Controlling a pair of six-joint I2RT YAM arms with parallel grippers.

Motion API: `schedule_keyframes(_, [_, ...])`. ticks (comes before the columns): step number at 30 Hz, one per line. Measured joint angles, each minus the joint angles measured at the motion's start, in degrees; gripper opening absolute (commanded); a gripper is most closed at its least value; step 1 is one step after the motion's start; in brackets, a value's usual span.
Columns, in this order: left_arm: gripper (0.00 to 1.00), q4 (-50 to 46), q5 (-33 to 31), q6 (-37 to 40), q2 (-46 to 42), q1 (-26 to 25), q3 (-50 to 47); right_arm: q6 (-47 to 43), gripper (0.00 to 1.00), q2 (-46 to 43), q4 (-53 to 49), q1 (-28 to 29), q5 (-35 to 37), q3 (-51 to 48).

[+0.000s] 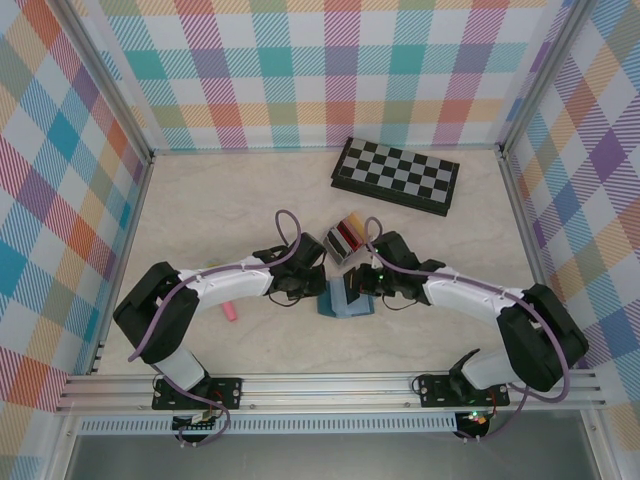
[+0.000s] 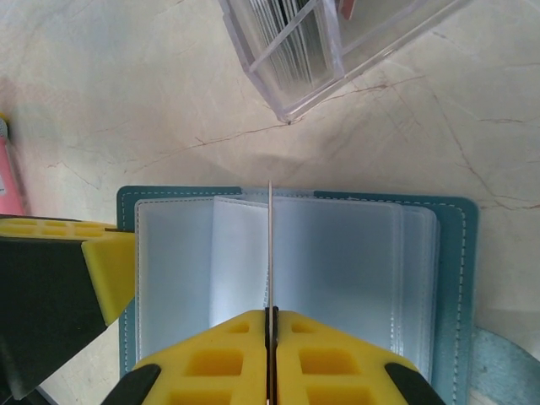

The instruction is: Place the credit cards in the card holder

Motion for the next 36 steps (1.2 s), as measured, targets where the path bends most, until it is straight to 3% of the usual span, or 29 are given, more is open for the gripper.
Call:
schedule_keyframes(20, [0.0,0.9,0.6,0.0,0.0,0.0,-0.2,-2.0,0.1,-2.9,-14.5,0.3,13.7,5.4])
schedule_keyframes(36, [0.0,0.9,1.0,0.0,0.3,0.0,-0.2,-2.0,0.09,0.9,-12.0,0.3,12.4,4.7])
